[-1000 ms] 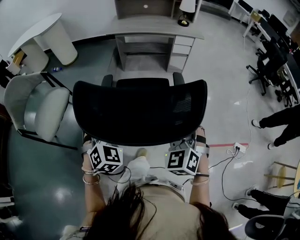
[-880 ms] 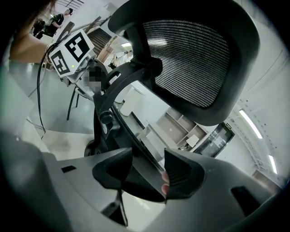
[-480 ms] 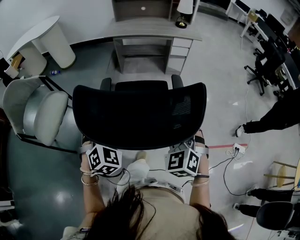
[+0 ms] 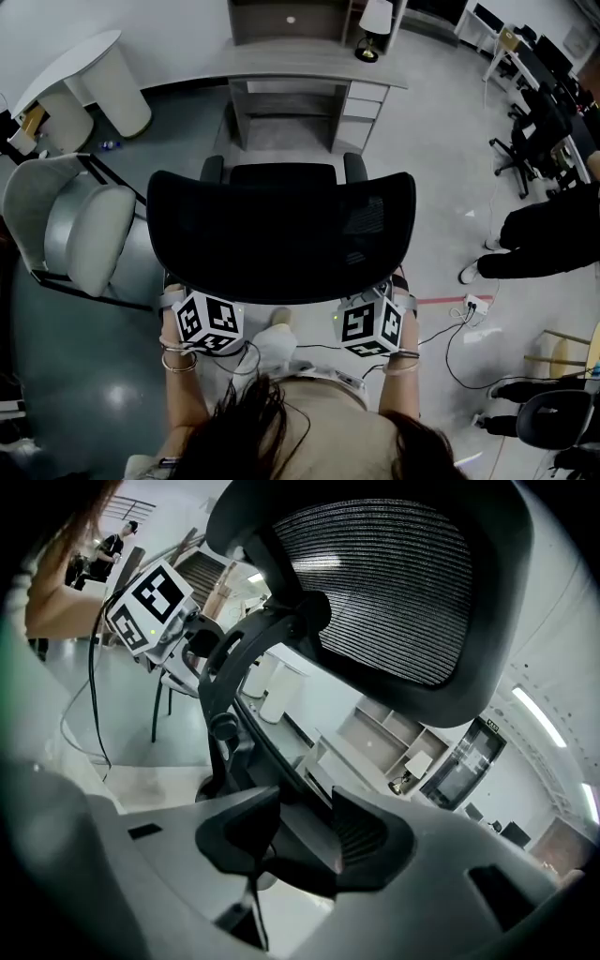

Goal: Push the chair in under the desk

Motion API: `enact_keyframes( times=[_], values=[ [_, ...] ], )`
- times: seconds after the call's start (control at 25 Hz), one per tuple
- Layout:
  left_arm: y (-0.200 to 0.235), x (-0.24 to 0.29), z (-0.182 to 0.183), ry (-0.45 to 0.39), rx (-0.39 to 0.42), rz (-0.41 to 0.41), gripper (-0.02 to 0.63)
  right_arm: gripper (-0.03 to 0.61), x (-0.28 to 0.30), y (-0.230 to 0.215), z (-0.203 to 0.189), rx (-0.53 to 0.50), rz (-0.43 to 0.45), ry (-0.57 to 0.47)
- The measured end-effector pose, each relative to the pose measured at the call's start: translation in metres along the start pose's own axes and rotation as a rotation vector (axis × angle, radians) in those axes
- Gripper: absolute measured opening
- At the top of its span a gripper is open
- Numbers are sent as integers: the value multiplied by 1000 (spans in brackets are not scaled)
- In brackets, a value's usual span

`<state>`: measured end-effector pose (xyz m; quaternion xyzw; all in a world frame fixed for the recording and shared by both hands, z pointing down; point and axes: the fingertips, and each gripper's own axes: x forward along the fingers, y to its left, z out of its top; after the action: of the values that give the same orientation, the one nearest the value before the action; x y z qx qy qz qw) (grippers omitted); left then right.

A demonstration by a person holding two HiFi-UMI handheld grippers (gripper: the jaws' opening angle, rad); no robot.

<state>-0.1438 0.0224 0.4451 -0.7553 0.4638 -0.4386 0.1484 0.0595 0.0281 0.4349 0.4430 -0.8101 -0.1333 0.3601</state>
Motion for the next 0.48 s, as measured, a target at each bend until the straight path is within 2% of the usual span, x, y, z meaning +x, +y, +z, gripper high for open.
enact_keyframes(
  times=[0.48],
  values=[
    [25, 29, 2, -25, 15, 3, 282, 170, 32, -16, 9, 29, -6, 18]
  ],
)
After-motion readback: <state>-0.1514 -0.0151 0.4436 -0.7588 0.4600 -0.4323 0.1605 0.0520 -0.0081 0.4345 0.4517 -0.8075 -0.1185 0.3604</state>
